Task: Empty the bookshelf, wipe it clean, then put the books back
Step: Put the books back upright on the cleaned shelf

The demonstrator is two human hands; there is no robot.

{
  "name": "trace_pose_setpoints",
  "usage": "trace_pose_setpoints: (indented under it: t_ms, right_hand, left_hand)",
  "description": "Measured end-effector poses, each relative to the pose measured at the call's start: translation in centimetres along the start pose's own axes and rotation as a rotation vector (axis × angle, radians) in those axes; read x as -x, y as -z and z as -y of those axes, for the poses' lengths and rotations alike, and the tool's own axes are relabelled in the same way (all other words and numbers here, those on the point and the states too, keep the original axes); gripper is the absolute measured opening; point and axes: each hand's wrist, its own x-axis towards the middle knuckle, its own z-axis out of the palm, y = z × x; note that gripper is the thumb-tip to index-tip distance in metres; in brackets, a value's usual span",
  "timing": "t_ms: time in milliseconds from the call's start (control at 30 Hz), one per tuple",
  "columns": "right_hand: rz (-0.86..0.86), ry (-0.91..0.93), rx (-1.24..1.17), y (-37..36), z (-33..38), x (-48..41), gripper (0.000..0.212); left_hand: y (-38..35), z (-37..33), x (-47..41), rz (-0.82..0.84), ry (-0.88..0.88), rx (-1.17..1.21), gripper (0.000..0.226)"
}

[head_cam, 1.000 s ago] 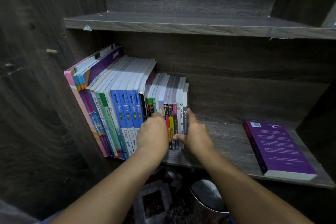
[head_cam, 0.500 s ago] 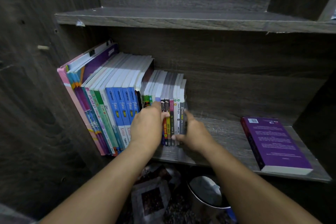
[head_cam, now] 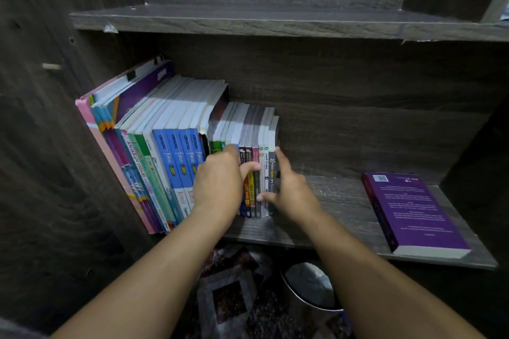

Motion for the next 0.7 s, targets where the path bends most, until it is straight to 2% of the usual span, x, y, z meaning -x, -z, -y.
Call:
trace_pose_setpoints:
  t_ms: [100, 233, 433, 500, 600, 700]
  right_hand:
    - [-0.011, 0.017, -0.070, -0.1, -0.5, -0.1, 0.110]
    - [-0.032, -0.024, -0.036, -1.1, -0.7, 0.1, 0.109]
    - [-0.030, 0.065, -0.150, 0.1, -0.1, -0.4, 0.117]
    - [0.024, 0.066, -0.177, 0.0, 0.1, -0.6, 0.119]
    - [0.075, 0.076, -0.226, 0.8, -0.1, -0.6, 0.110]
    - [0.015, 0.107, -0.055, 2.6, -0.5, 0.3, 0.088]
  left_hand:
    - [0.0, 0.0, 0.0, 0.002, 0.002, -0.009, 0.051]
    - [-0.1, -0.3, 0.2, 0.005, -0.004, -0.061, 0.053]
    - [-0.3, 0.2, 1.6, 0.078, 0.010, -0.087, 0.043]
    - [-0.7, 0.2, 1.4, 0.118, 0.021, -0.096, 0.038]
    - [-0.7, -0.3, 1.6, 0.130, 0.025, -0.128, 0.039]
    - [-0.4, -1.2, 2.9, 0.110, -0.035, -0.217, 0.040]
